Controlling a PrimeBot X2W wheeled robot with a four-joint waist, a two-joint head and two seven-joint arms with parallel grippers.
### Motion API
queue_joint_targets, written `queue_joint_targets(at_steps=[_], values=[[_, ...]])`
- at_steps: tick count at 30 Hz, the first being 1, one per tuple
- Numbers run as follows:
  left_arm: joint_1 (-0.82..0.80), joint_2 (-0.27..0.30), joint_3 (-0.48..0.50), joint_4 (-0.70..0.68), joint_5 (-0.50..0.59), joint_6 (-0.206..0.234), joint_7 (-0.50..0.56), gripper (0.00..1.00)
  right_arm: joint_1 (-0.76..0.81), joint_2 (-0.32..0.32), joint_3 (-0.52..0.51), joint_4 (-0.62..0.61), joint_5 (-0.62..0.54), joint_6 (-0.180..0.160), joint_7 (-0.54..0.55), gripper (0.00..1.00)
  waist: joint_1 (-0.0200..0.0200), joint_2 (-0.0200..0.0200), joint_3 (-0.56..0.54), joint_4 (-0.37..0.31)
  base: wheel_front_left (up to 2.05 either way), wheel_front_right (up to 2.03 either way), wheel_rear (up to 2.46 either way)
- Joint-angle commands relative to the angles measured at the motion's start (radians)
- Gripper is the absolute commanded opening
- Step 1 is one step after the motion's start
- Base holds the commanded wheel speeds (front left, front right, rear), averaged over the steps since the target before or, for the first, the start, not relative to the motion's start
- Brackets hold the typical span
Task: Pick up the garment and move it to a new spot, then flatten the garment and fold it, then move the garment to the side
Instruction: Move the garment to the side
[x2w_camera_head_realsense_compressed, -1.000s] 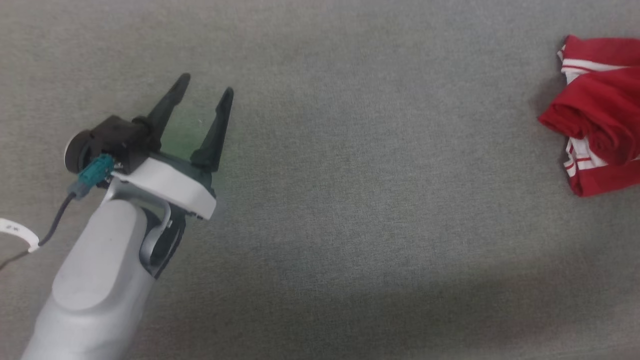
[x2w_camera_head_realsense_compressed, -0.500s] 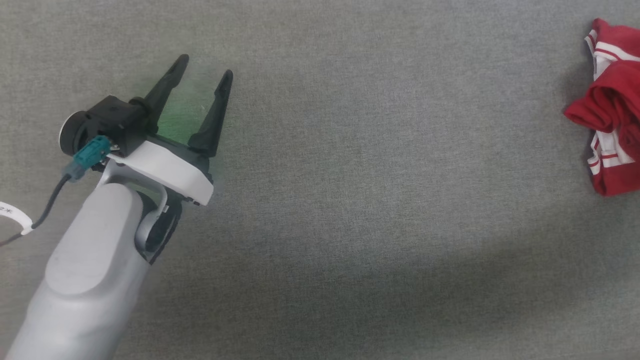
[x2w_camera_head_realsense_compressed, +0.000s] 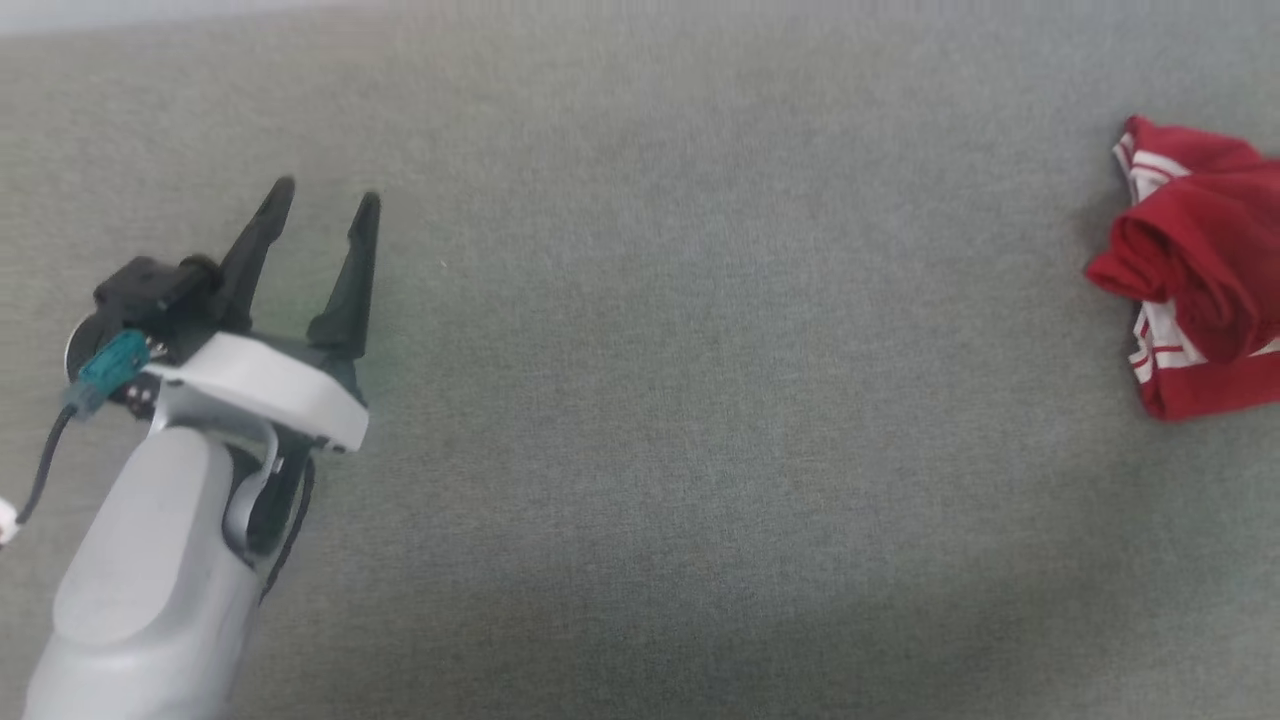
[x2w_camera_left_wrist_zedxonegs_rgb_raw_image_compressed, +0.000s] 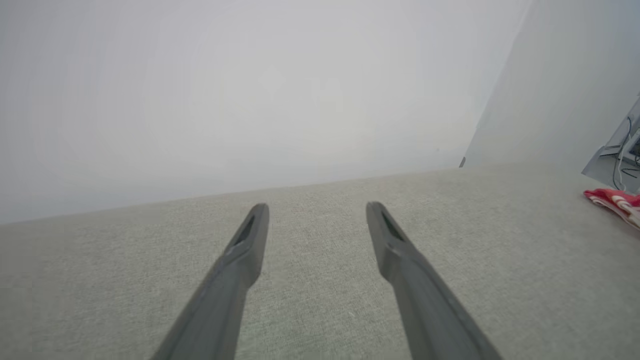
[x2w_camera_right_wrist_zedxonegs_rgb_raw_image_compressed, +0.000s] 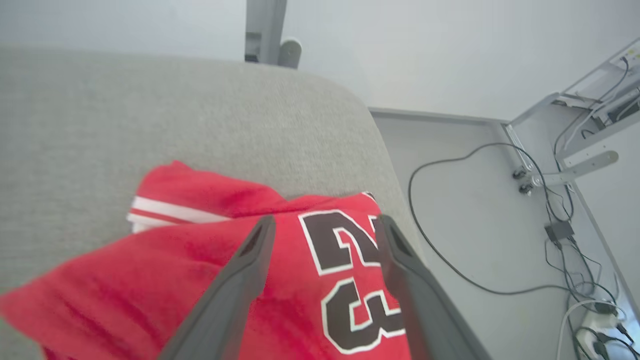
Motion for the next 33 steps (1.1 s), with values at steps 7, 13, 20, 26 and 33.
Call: queue_joint_targets(at_steps=[7, 13, 20, 26, 33], values=[[0.091, 0.0, 0.069, -0.008, 0.01, 0.009, -0.004, 1.0, 0.066, 0.053, 0.065, -0.054, 0.082, 0.0, -0.061, 1.0, -0.0001, 0.0, -0.12, 0.036, 0.0, 0.0, 0.0], [0.193, -0.006, 0.142, -0.05, 0.027, 0.006, -0.004, 1.0, 0.179, 0.102, 0.136, -0.138, 0.161, 0.0, -0.126, 1.0, -0.0001, 0.0, -0.214, 0.067, 0.0, 0.0, 0.0], [0.302, -0.002, 0.203, -0.093, 0.072, 0.018, -0.004, 1.0, 0.321, 0.125, 0.191, -0.24, 0.225, 0.0, -0.194, 1.0, -0.0001, 0.0, -0.287, 0.095, 0.0, 0.0, 0.0], [0.394, -0.009, 0.26, -0.121, 0.097, 0.02, -0.004, 1.0, 0.447, 0.141, 0.188, -0.337, 0.23, 0.0, -0.264, 1.0, -0.0001, 0.0, -0.327, 0.108, 0.0, 0.0, 0.0], [0.457, -0.018, 0.295, -0.14, 0.093, 0.008, -0.004, 1.0, 0.562, 0.164, 0.144, -0.425, 0.214, 0.0, -0.315, 1.0, -0.0001, 0.0, -0.348, 0.115, 0.0, 0.0, 0.0]])
